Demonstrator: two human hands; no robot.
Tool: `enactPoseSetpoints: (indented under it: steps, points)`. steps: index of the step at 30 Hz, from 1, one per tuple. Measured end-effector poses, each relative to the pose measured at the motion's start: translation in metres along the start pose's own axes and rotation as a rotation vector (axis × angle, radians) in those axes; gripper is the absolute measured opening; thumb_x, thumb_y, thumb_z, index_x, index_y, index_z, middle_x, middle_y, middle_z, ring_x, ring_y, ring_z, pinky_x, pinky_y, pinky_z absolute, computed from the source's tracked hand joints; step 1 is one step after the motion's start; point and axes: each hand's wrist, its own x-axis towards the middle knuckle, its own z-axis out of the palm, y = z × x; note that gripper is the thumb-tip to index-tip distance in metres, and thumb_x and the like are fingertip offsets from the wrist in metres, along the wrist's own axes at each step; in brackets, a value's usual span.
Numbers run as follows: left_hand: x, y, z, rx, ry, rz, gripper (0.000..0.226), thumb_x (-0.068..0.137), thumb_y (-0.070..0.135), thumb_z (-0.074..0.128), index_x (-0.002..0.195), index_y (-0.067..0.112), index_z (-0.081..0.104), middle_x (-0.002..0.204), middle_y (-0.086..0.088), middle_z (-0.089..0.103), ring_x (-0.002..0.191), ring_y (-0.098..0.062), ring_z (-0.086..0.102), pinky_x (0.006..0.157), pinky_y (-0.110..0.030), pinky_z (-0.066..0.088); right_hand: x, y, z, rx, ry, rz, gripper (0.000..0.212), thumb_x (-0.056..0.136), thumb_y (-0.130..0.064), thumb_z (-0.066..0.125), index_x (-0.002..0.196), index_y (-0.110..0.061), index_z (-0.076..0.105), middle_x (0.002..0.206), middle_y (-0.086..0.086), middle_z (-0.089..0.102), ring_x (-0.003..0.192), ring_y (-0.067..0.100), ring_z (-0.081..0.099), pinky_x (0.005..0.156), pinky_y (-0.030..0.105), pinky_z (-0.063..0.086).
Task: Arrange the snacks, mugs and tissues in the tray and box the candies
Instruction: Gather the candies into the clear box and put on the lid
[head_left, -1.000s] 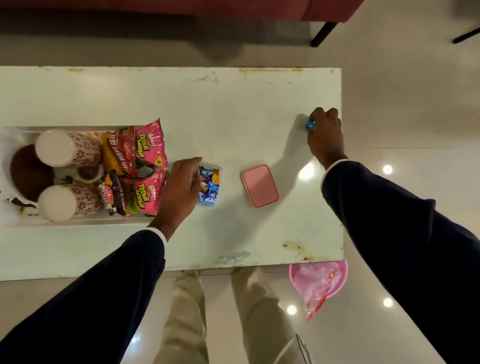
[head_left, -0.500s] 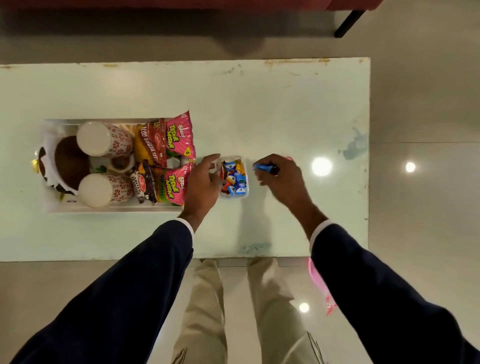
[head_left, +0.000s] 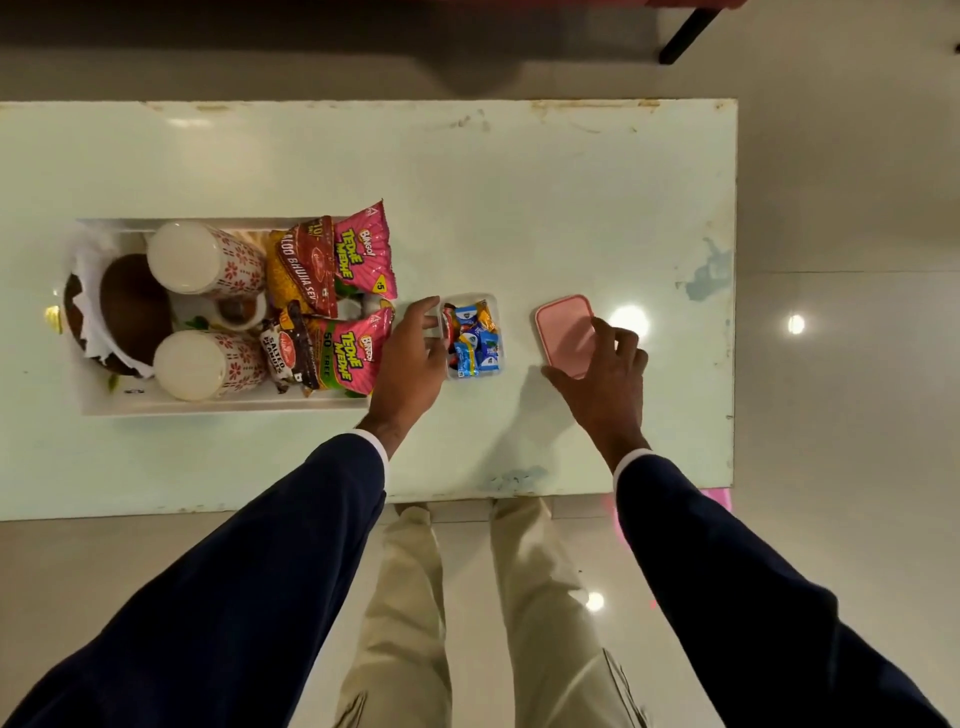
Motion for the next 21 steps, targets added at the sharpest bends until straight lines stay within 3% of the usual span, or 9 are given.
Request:
enactPoseSetpoints:
  steps: [3,7,11,13,15,17,21]
  points:
    - [-0.001,-0.002,-0.001,-0.001,-0.003,0.012,0.05,0.097,-0.004,0.057,0.144,0.012,0.048,0.133,-0.009,0.062,0.109,-0.008,0.06,0.065,0.0,0.047,0.005,-0.004,0.012,-0.153,0.027,-0.074,0.093,0.07,-0.06,0.076,0.147,-0.031,0.033,0.134,0.005,0.043,0.111,0.033,0.046,0.085,0.043,0.05]
    - [-0.002,-0.003,-0.002,-0.03,-0.034,0.015,0.053,0.096,-0.006,0.056,0.145,0.01,0.045,0.134,-0.011,0.062,0.112,-0.013,0.063,0.071,-0.004,0.052,0.012,-0.011,0.016,-0.18,0.033,-0.086,0.085,0.069,-0.056,0.076,0.142,-0.033,0.038,0.127,0.004,0.046,0.107,0.032,0.048,0.081,0.042,0.05]
    - [-0.003,0.0,-0.003,-0.061,-0.056,-0.012,0.055,0.094,-0.008,0.056,0.145,0.011,0.045,0.133,-0.01,0.062,0.114,-0.015,0.063,0.073,-0.007,0.053,0.012,-0.018,0.006,-0.166,0.052,-0.103,0.065,0.076,-0.055,0.059,0.135,-0.029,0.047,0.118,0.006,0.053,0.102,0.03,0.054,0.079,0.038,0.048]
    - [-0.005,0.001,-0.004,-0.107,-0.064,-0.055,0.055,0.094,-0.008,0.055,0.144,0.011,0.045,0.128,-0.007,0.062,0.11,-0.012,0.063,0.072,-0.008,0.054,0.015,-0.018,-0.001,-0.09,0.07,-0.092,0.045,0.083,-0.047,0.048,0.123,-0.027,0.055,0.105,0.004,0.062,0.092,0.029,0.06,0.076,0.039,0.052]
    - [-0.005,0.001,-0.004,-0.139,-0.077,-0.087,0.053,0.094,-0.006,0.055,0.143,0.012,0.046,0.123,-0.002,0.062,0.108,-0.011,0.063,0.069,-0.009,0.054,0.02,-0.014,-0.006,0.043,0.053,-0.033,0.027,0.09,-0.034,0.042,0.099,-0.017,0.059,0.084,0.003,0.063,0.077,0.031,0.061,0.068,0.037,0.052]
    - [-0.005,0.0,-0.005,-0.151,-0.086,-0.099,0.049,0.095,-0.005,0.055,0.141,0.011,0.047,0.12,0.0,0.061,0.108,-0.012,0.063,0.067,-0.01,0.055,0.025,-0.011,-0.009,0.32,-0.015,0.08,0.025,0.094,-0.028,0.042,0.089,-0.009,0.057,0.081,0.005,0.061,0.074,0.029,0.058,0.062,0.032,0.046]
    - [-0.006,0.001,-0.004,-0.198,-0.085,-0.112,0.043,0.1,0.002,0.054,0.141,0.01,0.047,0.118,-0.001,0.061,0.099,-0.003,0.064,0.063,-0.011,0.054,0.02,-0.023,-0.013,0.824,-0.179,0.215,0.024,0.093,-0.028,0.064,0.107,-0.008,0.065,0.101,0.004,0.07,0.091,0.021,0.065,0.073,0.032,0.053]
